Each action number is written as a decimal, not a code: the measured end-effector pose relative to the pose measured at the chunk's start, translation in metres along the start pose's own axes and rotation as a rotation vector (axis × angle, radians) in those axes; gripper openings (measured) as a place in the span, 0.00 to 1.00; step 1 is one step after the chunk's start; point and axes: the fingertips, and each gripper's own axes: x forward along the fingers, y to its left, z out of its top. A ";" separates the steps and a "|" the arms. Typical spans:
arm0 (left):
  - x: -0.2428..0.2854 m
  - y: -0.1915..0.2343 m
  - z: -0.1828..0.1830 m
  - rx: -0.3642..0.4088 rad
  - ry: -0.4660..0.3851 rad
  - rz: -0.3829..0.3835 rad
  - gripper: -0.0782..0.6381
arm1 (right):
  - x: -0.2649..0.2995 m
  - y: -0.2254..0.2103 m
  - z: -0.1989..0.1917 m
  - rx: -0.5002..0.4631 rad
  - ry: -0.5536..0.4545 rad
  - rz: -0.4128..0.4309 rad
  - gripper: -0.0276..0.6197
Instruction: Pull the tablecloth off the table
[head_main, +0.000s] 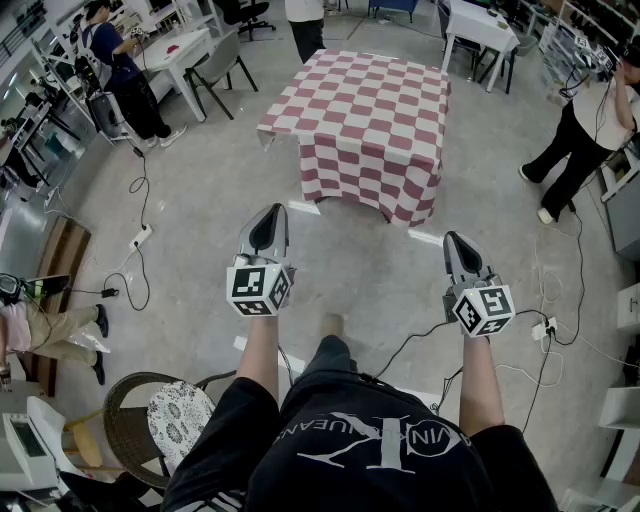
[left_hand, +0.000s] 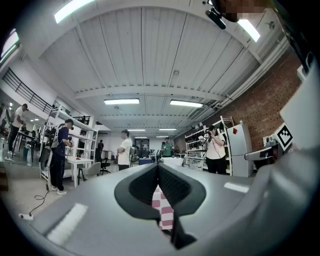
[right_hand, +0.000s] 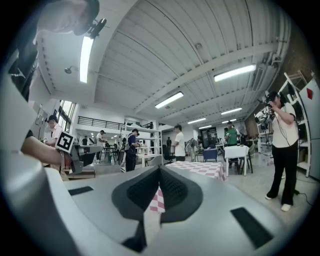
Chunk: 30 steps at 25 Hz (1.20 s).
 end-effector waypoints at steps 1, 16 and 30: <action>0.011 0.005 -0.001 0.008 0.000 -0.005 0.12 | 0.012 -0.003 0.000 -0.001 0.001 0.000 0.06; 0.133 0.085 -0.046 -0.015 0.082 -0.050 0.12 | 0.148 -0.031 -0.030 0.039 0.088 -0.058 0.06; 0.212 0.162 -0.067 -0.041 0.093 -0.106 0.12 | 0.248 -0.032 -0.022 0.080 0.031 -0.124 0.06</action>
